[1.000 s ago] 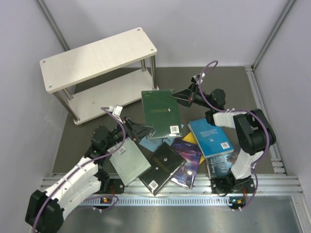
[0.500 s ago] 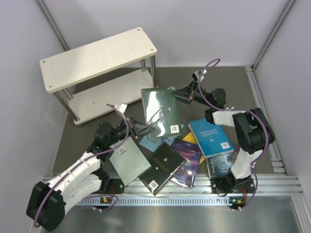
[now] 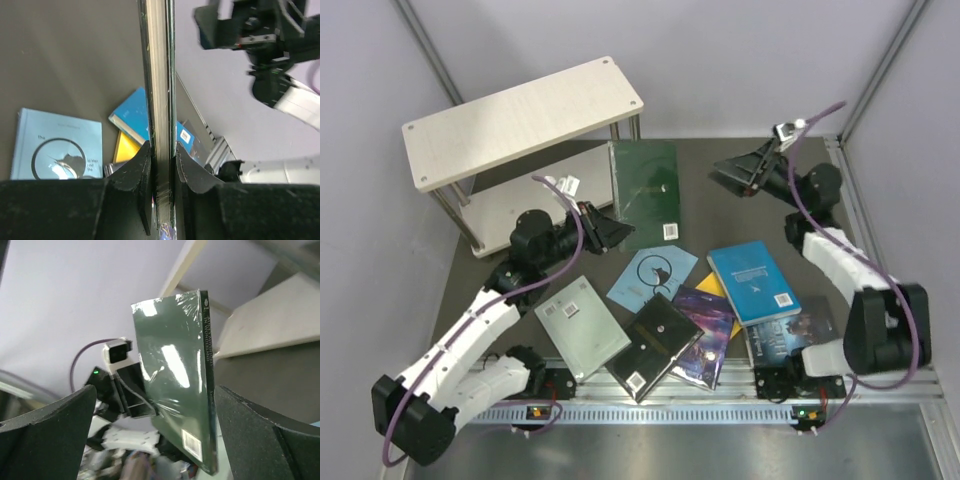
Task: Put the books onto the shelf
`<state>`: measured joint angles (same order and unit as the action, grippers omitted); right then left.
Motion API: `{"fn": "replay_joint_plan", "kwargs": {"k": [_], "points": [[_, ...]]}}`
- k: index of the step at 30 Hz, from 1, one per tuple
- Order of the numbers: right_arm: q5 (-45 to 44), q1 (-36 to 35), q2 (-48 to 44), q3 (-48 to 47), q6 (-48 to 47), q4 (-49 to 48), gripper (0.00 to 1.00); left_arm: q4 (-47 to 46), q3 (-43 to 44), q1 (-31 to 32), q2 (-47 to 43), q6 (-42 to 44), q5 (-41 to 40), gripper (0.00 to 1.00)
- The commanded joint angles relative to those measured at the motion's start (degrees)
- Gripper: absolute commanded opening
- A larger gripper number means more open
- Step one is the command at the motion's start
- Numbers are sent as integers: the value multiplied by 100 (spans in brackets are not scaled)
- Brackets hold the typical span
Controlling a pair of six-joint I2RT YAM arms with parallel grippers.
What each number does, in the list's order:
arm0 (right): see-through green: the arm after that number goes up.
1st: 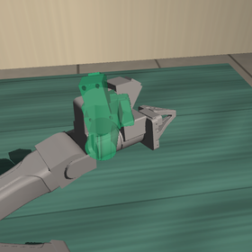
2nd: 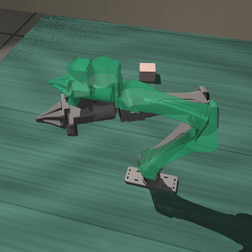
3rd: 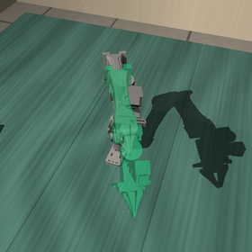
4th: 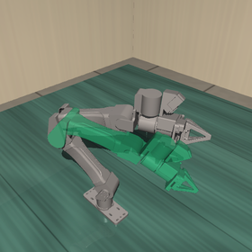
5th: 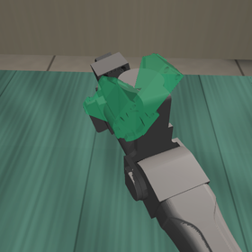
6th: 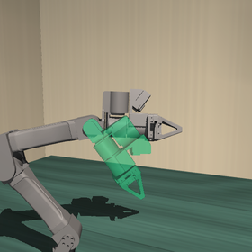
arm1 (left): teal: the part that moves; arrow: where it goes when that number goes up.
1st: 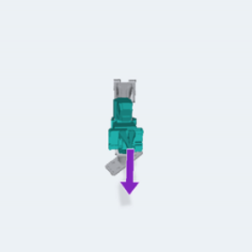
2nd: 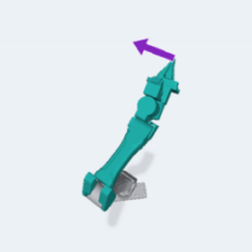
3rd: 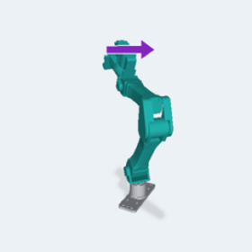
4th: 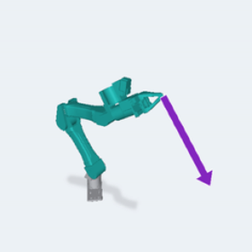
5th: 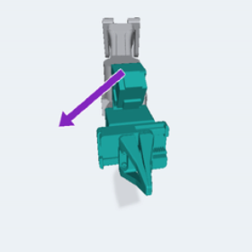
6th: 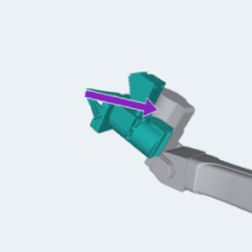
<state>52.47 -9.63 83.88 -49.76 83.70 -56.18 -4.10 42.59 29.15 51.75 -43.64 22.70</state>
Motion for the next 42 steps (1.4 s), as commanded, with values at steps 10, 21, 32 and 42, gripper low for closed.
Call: {"fn": "replay_joint_plan", "kwargs": {"k": [10, 21, 32, 42], "points": [[-1099, 515, -1831, -781, -3528, 4942, 100, -144, 3122, -233, 1476, 655, -749, 0], [-967, 523, -1989, -482, -3510, 5003, 100, 136, 6038, -2465, 3980, -1198, 884, 0], [-984, 523, -1910, -412, -3545, 5021, 100, 1842, 7483, -2774, 5029, -971, 1034, 0], [-1002, 523, -1805, -377, -3545, 5082, 100, 3318, 7896, -2774, 5047, -480, 421, 0]]}}
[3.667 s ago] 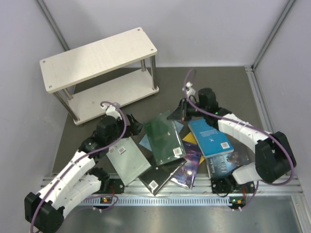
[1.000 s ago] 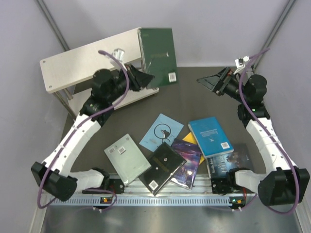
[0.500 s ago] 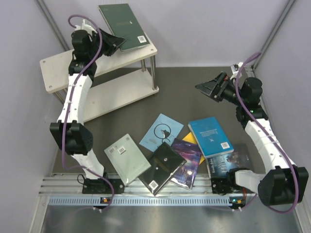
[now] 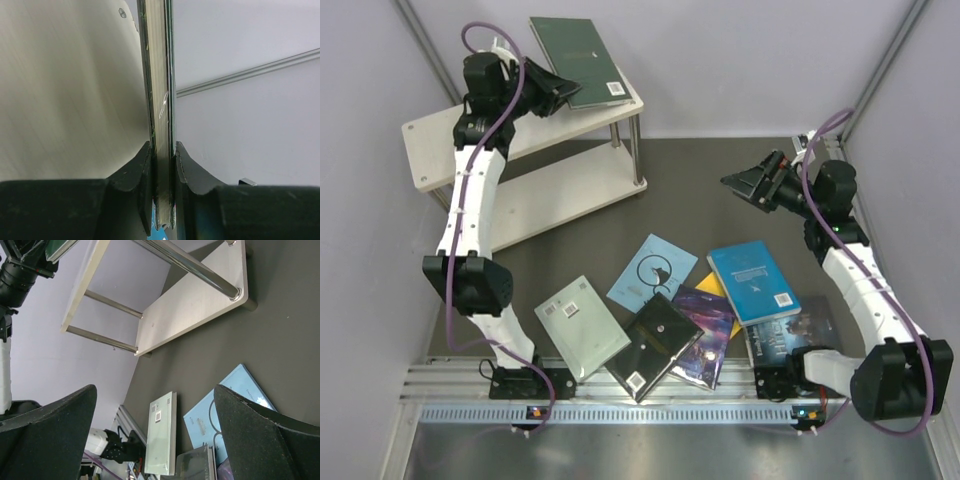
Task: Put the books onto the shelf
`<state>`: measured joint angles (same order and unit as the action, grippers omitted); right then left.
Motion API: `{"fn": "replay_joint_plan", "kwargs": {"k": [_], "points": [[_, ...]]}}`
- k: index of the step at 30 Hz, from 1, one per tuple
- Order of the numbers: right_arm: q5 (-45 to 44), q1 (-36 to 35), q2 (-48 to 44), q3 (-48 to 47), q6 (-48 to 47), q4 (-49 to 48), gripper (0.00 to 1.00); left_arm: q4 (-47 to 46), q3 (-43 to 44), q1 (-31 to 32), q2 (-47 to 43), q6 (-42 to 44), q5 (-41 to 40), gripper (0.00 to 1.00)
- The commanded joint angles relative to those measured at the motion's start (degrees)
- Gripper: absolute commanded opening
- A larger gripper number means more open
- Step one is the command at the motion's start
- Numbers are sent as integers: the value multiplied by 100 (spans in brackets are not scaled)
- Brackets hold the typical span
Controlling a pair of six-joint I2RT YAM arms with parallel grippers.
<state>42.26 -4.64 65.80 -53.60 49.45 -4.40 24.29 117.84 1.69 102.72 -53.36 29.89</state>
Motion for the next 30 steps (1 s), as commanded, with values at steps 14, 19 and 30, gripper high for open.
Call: {"fn": "replay_joint_plan", "kwargs": {"k": [14, 19, 30], "points": [[-25, 16, 73, 69, -129, -52, 100, 1982, 846, -64, 389, 1231, -642, 59], [-25, 16, 91, 104, -138, -52, 100, 2368, 907, -125, 346, 1504, -1045, 71], [-121, -27, 82, 149, -400, 193, 100, 3055, 1102, -125, -190, 2242, -2066, 95]]}}
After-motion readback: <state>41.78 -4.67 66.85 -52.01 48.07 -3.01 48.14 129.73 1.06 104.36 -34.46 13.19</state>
